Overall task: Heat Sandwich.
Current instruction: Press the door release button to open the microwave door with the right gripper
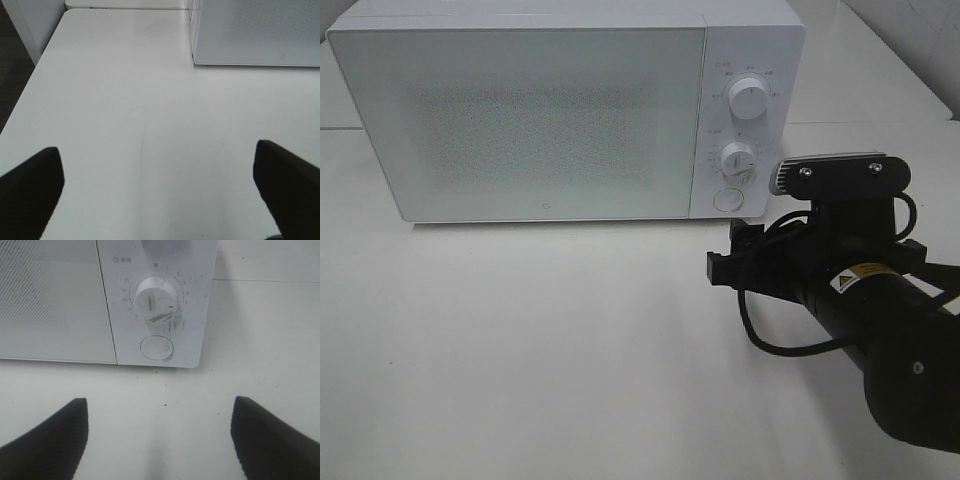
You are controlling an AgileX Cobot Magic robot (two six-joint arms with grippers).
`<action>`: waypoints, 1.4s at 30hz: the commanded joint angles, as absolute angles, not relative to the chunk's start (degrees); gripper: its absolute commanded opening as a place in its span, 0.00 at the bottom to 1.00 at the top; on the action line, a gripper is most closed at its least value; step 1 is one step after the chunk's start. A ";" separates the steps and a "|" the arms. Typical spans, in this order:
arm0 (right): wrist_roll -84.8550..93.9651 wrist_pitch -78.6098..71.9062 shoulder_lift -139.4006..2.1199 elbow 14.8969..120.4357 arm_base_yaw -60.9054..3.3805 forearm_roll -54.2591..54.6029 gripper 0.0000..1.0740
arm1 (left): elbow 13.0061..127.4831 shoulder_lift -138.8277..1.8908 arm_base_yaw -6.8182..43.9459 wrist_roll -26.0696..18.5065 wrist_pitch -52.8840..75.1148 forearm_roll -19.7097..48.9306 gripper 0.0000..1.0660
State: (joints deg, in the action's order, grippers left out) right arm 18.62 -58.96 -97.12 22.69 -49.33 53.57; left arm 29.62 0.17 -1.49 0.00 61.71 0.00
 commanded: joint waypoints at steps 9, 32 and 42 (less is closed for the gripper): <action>6.93 -58.50 -96.94 23.26 -49.56 53.34 0.71 | 29.56 0.69 -1.66 0.00 61.13 0.00 0.92; -57.35 -58.27 -96.94 23.26 -49.56 52.71 0.57 | 29.56 0.69 -1.66 0.00 61.13 0.00 0.92; -72.77 -58.27 -96.94 23.26 -49.56 52.77 0.24 | 29.56 0.69 -1.66 0.00 61.13 0.00 0.92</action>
State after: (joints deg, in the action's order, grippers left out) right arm -71.16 -58.61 -97.12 22.69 -49.33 53.46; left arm 29.62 0.17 -1.49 0.00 61.71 0.00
